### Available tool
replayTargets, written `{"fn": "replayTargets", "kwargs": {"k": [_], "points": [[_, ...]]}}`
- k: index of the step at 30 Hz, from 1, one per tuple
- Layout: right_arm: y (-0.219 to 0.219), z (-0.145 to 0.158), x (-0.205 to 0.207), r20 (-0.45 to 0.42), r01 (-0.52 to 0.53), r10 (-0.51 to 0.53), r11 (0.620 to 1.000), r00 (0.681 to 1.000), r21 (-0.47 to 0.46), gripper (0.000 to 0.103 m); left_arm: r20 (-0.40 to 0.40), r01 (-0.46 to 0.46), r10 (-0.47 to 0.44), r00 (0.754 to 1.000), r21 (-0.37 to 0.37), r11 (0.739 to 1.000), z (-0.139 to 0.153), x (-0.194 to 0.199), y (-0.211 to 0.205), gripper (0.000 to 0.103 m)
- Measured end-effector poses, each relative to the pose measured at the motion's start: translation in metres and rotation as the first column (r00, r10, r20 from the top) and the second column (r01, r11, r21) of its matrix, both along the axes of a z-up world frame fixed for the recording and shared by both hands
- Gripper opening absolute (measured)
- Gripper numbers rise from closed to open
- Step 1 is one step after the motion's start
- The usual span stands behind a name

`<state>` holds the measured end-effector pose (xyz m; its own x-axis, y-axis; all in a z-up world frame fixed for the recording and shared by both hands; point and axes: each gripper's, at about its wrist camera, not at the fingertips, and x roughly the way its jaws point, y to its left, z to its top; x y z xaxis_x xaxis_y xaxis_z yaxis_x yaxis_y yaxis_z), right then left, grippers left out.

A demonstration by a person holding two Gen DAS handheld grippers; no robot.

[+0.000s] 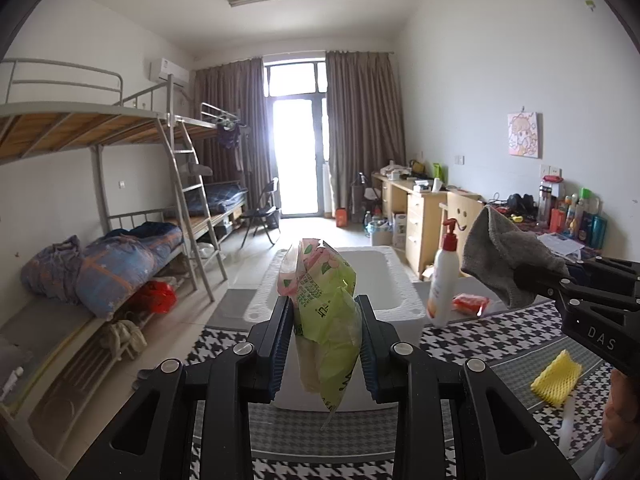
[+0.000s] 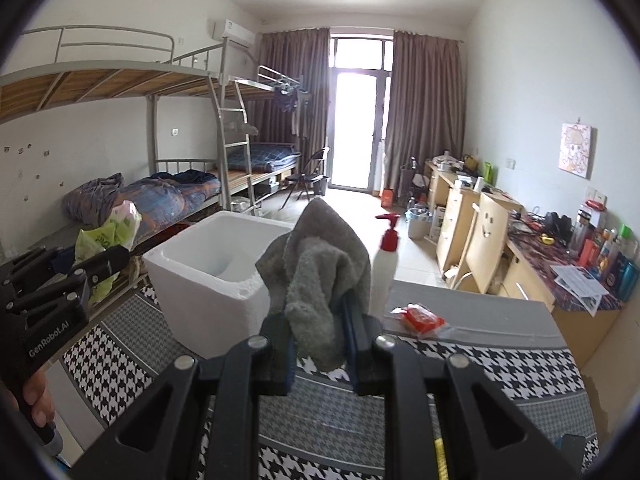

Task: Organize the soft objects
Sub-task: 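Carry the bag with the left tool toward the foam box while the right tool carries the sock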

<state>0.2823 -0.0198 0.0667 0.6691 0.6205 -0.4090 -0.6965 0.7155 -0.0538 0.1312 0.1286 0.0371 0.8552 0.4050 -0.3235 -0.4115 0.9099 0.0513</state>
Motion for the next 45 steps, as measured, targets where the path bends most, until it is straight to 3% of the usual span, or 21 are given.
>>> {"fn": "replayTargets", "kwargs": {"k": [26, 45], "points": [[0.058, 0.003, 0.005, -0.028, -0.14, 0.139, 0.99, 0.99, -0.016, 0.024, -0.024, -0.146, 0.145, 0.989, -0.03, 0.989, -0.015, -0.018, 0.034, 0.033], [0.095, -0.002, 0.03, -0.104, -0.155, 0.151, 0.987, 0.983, -0.035, 0.024, -0.027, -0.152, 0.15, 0.988, -0.069, 0.986, -0.019, -0.012, 0.049, 0.033]]}}
